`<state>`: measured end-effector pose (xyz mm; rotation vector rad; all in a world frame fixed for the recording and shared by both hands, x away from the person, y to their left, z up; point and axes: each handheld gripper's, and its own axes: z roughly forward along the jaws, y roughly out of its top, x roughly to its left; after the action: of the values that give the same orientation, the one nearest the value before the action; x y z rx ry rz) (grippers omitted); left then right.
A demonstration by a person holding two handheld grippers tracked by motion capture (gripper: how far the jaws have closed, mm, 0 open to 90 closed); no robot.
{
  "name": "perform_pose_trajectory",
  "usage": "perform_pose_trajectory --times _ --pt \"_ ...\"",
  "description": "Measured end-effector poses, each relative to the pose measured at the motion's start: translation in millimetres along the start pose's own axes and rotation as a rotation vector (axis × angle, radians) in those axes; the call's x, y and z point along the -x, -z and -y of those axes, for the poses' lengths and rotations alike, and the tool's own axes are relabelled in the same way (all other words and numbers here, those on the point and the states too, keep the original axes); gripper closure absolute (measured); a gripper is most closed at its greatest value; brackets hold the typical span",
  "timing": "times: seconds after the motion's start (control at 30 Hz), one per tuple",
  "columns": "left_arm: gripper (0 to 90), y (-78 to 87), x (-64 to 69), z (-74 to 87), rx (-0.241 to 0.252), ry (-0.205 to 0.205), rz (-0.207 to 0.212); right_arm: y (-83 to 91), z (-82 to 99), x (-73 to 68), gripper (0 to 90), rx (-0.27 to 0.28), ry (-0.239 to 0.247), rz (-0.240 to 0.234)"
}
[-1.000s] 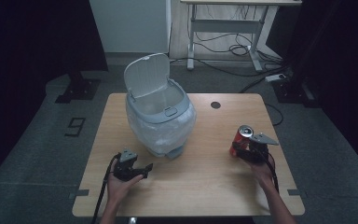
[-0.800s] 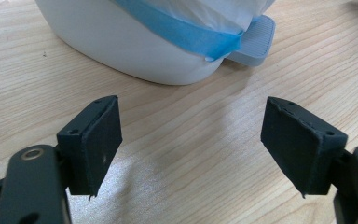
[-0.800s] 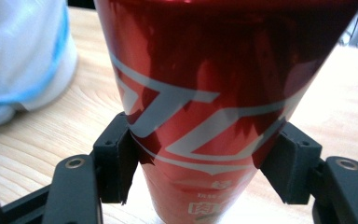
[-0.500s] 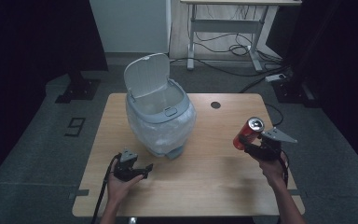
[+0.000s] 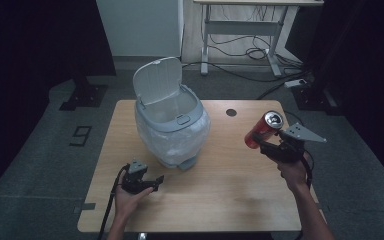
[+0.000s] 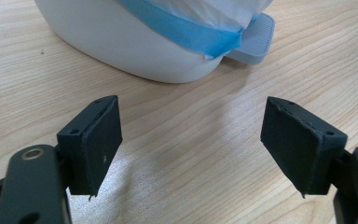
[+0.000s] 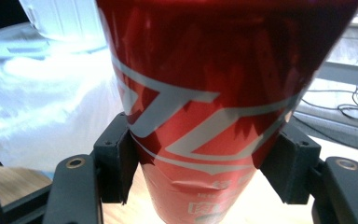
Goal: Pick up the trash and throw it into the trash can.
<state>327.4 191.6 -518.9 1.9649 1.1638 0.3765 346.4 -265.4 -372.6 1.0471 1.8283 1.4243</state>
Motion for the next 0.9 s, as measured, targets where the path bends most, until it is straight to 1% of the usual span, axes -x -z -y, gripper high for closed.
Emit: perform_pose_trajectory --times 0.13,0.3,0.67,0.83,0.9 --pt "20.2 -0.4 -0.3 0.0 -0.003 0.0 0.004 0.1 -15.6 -5.2 34.6 0.017 0.009 -0.013" --pt "20.2 0.2 -0.9 0.1 0.0 0.004 0.006 -2.7 -33.5 -13.7 34.6 0.027 0.033 -0.031" --pt "20.3 -0.1 -1.6 0.4 -0.002 0.009 0.011 -14.8 -62.9 -25.3 34.6 0.037 0.049 -0.061" --pt "20.3 -0.4 -1.4 0.4 -0.004 0.008 0.012 -19.0 -71.7 -29.5 34.7 0.038 0.058 -0.07" --pt "20.3 -0.6 -1.3 0.4 -0.005 0.008 0.014 -22.7 -78.0 -33.1 34.7 0.037 0.064 -0.078"
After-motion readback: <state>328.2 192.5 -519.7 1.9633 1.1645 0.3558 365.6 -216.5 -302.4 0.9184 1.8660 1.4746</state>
